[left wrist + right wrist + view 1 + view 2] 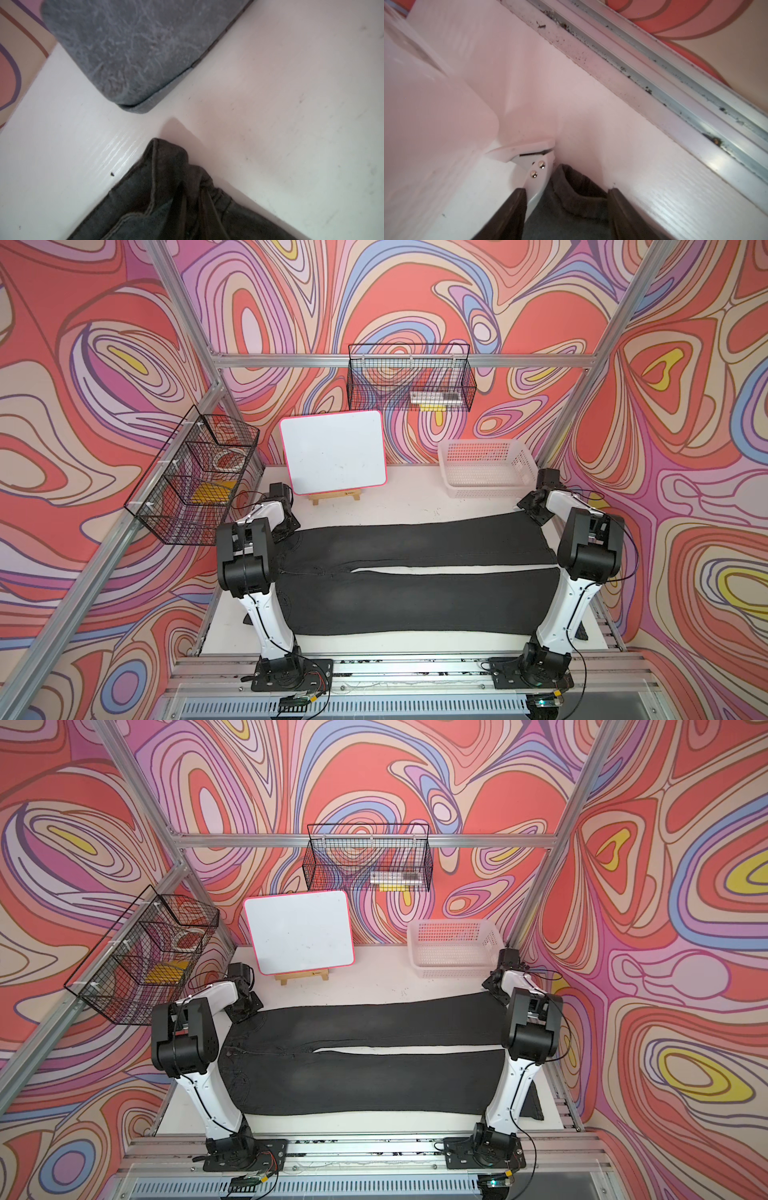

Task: Roll up the long pants
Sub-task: Fold the long pant at the center of the board.

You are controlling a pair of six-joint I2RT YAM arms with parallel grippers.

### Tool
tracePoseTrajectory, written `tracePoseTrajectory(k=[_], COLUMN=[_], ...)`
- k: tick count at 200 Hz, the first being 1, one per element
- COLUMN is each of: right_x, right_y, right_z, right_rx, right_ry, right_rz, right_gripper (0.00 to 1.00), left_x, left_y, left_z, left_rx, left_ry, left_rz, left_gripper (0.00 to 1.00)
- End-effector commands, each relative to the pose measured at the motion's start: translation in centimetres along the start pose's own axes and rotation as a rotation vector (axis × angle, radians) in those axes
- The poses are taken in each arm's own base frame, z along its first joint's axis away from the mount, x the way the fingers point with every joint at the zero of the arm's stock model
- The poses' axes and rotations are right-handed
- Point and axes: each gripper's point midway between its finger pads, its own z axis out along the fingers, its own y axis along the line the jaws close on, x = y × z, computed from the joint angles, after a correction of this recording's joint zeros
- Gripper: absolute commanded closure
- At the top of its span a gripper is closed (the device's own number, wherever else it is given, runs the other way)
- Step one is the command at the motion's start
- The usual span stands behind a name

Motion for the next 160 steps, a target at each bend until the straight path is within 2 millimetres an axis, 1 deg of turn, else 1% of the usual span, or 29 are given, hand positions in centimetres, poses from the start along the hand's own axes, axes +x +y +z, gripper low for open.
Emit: tracePoseTrajectory(k=[1, 36, 42, 55, 79, 85, 102, 114, 124, 137, 147, 160], right_x=[1.4, 0.5, 0.3, 0.2, 0.2, 0.2, 0.1, -0.1, -0.5, -1.1, -1.6, -2.3], right_y=[-1.3, -0.8, -0.7, -0.6, -0.6, -0.6, -0.6, -0.6, -0.5, -0.8, -1.5, -2.7], right_z=[0.1, -1.1, -1.3, -1.6, -2.1, -2.3, -2.8, -3.3, -4.1, -5.5, -6.6, -8.4], right_rx=[0.041, 0.009, 0.004, -0.003, -0.008, -0.009, -0.012, -0.015, -0.02, -0.005, 0.018, 0.022], right_ry=[0.025, -0.018, -0.024, -0.027, -0.027, -0.03, -0.035, -0.038, -0.052, -0.077, -0.092, -0.114], right_rz=[-0.001, 0.015, 0.014, 0.01, 0.007, 0.005, -0.001, -0.004, -0.009, -0.012, 0.0, 0.049], right_gripper=[0.45, 0.58, 0.61, 0.72, 0.74, 0.79, 1.0, 1.0, 1.0, 1.0, 1.0, 1.0], left_x=[2.0, 2.0, 2.0, 2.0, 1.9, 1.9, 1.7, 1.5, 1.2, 0.6, 0.4, 0.0], left_y=[0.7, 0.8, 0.8, 0.8, 0.8, 0.8, 0.7, 0.6, 0.4, 0.1, 0.0, -0.1], left_z=[1.4, 1.4, 1.4, 1.3, 1.2, 1.2, 0.9, 0.6, 0.1, -1.1, -2.2, -4.1], left_rx=[-0.02, -0.022, -0.022, -0.024, -0.024, -0.023, -0.017, -0.007, 0.01, 0.05, 0.079, 0.125], left_ry=[0.073, 0.071, 0.073, 0.072, 0.068, 0.067, 0.061, 0.054, 0.039, 0.007, -0.018, -0.056], left_rz=[0.023, 0.022, 0.022, 0.02, 0.018, 0.018, 0.015, 0.009, -0.005, -0.028, -0.048, -0.073], left_gripper=[0.88, 0.89, 0.89, 0.89, 0.89, 0.89, 0.92, 1.0, 1.0, 1.0, 1.0, 1.0])
